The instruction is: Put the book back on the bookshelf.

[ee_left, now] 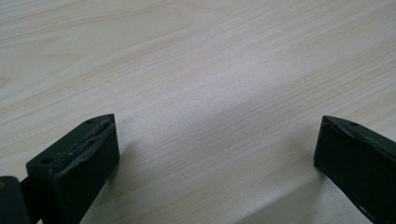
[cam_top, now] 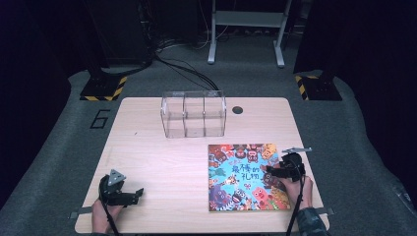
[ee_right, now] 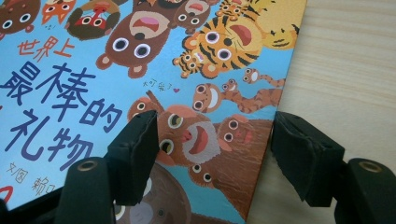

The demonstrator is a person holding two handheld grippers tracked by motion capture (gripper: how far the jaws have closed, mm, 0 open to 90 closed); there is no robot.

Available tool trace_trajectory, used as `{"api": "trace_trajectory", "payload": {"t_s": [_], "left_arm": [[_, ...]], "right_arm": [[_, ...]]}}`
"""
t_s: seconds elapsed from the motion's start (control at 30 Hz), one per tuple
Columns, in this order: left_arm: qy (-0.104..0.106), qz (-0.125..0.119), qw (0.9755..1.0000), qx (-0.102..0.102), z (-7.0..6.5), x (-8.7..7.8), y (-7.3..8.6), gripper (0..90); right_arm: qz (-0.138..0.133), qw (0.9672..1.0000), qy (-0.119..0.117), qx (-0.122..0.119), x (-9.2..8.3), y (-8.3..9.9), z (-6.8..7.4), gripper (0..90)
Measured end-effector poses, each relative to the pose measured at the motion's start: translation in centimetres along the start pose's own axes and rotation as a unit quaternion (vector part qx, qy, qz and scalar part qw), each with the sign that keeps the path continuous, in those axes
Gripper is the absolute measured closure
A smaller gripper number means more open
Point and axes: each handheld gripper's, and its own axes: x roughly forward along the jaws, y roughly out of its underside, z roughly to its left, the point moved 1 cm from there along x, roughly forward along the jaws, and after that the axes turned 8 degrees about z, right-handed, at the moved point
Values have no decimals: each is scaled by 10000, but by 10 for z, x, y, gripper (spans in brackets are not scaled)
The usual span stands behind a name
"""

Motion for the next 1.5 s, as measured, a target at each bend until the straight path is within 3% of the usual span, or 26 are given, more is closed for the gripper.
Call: {"api": "trace_trajectory", "payload": {"t_s": [0.03, 0.07, 0.3, 0.5, 0.73, 0.9, 1.03, 1.37, 1.5], "left_arm": [[9, 17, 10000, 4, 0, 0, 0, 1], [10, 22, 10000, 5, 0, 0, 0, 1], [11, 21, 10000, 4, 0, 0, 0, 1], [7, 7, 10000, -6, 0, 0, 0, 2], [9, 22, 10000, 4, 0, 0, 0, 2], [7, 11, 10000, -13, 0, 0, 0, 2], [-11, -39, 10000, -44, -1, 1, 0, 2], [-10, -24, 10000, -30, 0, 0, 0, 2], [-64, -46, 9999, -84, -1, 0, 0, 2]], "right_arm": [[-32, 9999, 31, -121, 1, 1, 0, 321], [-2, 10000, 9, 2, 0, 1, 5, 323], [-47, 10000, 68, 7, 2, 3, 16, 330], [175, 9997, -150, 14, -11, 19, 16, 383], [240, 9995, -223, 45, -20, 32, 18, 421], [152, 9996, -156, 176, -20, 35, 24, 429], [89, 9998, -150, 78, -17, 36, 32, 433], [104, 9996, -160, 186, -13, 36, 51, 434], [-37, 9998, -166, 122, -10, 36, 58, 433]]}}
